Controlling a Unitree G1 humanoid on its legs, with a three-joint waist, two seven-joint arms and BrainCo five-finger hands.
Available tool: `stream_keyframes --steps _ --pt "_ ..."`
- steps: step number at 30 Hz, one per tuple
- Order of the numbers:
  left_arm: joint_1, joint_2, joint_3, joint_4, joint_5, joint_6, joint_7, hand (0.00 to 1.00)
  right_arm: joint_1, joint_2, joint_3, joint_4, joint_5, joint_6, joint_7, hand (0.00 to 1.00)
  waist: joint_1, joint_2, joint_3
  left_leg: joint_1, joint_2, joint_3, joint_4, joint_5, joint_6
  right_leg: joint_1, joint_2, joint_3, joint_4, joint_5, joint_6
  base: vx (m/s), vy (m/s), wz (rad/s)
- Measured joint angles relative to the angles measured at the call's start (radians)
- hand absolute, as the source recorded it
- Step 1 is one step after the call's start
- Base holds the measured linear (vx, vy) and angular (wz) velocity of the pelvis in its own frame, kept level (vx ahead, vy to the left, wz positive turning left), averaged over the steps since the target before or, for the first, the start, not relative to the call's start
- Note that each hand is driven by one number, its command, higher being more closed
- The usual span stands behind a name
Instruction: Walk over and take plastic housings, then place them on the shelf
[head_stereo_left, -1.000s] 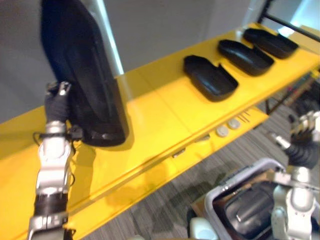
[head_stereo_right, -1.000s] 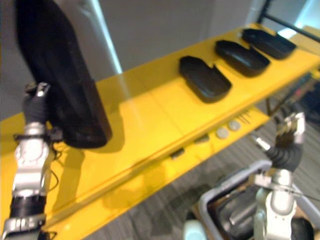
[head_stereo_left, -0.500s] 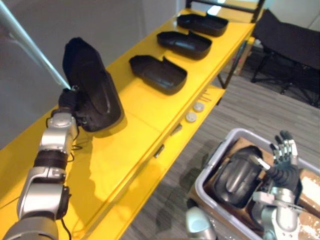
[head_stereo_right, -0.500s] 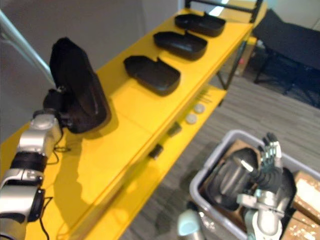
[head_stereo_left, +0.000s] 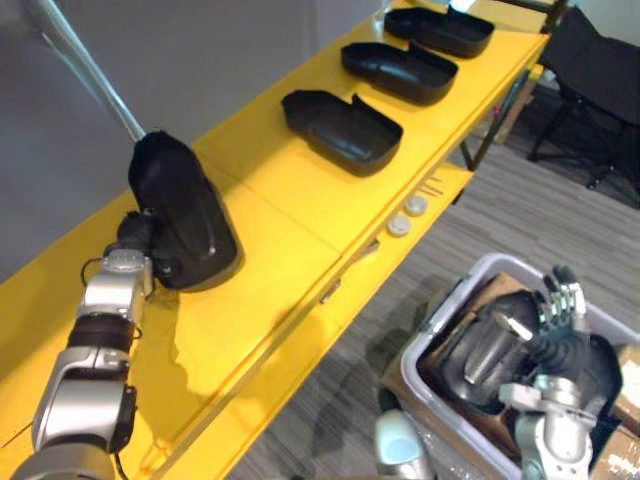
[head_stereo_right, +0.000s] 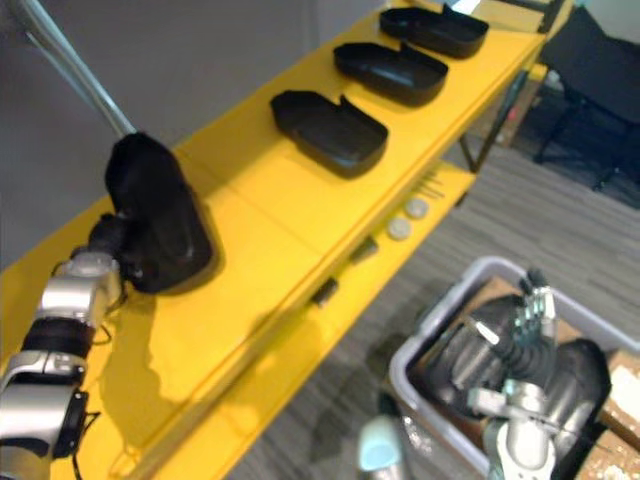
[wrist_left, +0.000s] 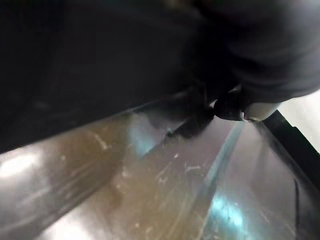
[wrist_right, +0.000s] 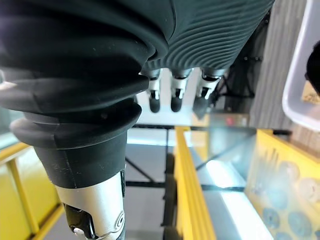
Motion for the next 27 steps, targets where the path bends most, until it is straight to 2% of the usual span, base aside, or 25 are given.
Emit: stream_keyframes --steps 5,10,13,14,23,27 --pt "0.000 0.000 -0.002 0.022 0.007 0.030 -0.065 1.00 -0.002 -0.019 0.024 0.000 0.001 0.000 0.002 0.00 0.004 0.005 0.003 -0.002 0.000 -0.001 0.000 0.000 0.000 0.000 0.000 -0.001 0.000 0.003 0.004 -0.04 -0.008 0.02" --pt "0.001 0.000 -0.010 0.023 0.095 0.048 -0.112 1.00 -0.007 -0.030 0.039 0.014 0.001 0.000 0.003 0.00 0.007 0.017 0.009 -0.004 0.000 -0.002 0.000 0.000 0.000 0.000 0.000 -0.002 0.000 0.006 0.009 -0.04 -0.007 0.02" --pt "0.003 0.000 -0.020 0.023 0.130 0.077 -0.139 1.00 -0.020 -0.033 0.041 0.021 0.001 0.000 0.000 0.00 0.007 0.017 0.009 -0.005 0.001 -0.002 0.000 0.000 0.000 0.000 0.000 -0.003 -0.002 0.010 0.010 -0.04 -0.005 0.00" --pt "0.003 0.000 -0.020 0.023 0.148 0.079 -0.142 0.00 -0.022 -0.039 0.051 0.021 0.001 0.000 -0.002 0.00 0.007 0.017 0.009 -0.012 0.001 -0.002 0.000 0.000 0.000 0.000 0.000 -0.003 -0.007 0.015 0.009 -0.04 0.004 0.02" --pt "-0.007 0.003 -0.051 0.029 0.185 0.088 -0.163 0.00 -0.024 -0.053 0.071 0.022 0.023 0.000 -0.005 0.00 0.001 0.019 0.007 -0.020 0.001 0.001 -0.003 0.002 0.003 0.001 0.000 -0.001 -0.051 0.053 0.010 -0.01 0.000 -0.01" --pt "-0.008 0.005 -0.069 0.048 0.177 0.097 -0.153 0.00 -0.027 -0.068 0.070 0.022 0.032 0.000 0.004 0.00 -0.014 0.026 0.004 -0.020 -0.001 0.004 -0.007 0.003 0.005 0.009 0.002 0.001 -0.076 0.071 0.012 -0.01 -0.002 -0.02"
